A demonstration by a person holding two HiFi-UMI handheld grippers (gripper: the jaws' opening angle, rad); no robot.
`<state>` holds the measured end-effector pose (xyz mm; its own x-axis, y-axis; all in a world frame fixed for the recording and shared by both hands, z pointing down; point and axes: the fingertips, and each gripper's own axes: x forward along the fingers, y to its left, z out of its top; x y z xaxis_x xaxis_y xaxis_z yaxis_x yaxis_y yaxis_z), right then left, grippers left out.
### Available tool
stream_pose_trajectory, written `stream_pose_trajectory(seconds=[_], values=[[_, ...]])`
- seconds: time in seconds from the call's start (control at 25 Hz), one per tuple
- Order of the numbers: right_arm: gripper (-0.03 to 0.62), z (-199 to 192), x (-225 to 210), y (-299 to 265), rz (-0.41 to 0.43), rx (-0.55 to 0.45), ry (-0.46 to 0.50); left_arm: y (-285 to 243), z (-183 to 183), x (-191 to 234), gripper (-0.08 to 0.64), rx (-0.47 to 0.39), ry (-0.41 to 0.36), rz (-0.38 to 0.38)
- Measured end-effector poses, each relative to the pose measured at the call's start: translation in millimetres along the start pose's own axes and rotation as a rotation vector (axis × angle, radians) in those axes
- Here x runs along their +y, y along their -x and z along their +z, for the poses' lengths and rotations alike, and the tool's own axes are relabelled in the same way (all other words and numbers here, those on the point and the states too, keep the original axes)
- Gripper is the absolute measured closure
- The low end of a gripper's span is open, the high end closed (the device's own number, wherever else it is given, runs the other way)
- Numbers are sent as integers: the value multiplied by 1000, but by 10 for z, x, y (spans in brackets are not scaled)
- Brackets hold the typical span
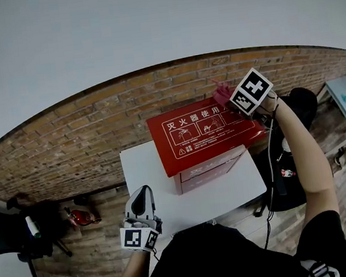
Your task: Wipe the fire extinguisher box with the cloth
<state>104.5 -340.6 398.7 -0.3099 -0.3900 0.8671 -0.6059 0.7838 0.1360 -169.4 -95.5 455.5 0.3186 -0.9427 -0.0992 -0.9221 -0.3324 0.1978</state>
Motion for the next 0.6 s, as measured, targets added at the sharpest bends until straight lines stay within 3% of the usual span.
stream_pose_trajectory(seconds=[0.6], values=[[517, 121, 166, -33, 8, 16, 48, 46, -28, 8, 522, 7, 6, 0]])
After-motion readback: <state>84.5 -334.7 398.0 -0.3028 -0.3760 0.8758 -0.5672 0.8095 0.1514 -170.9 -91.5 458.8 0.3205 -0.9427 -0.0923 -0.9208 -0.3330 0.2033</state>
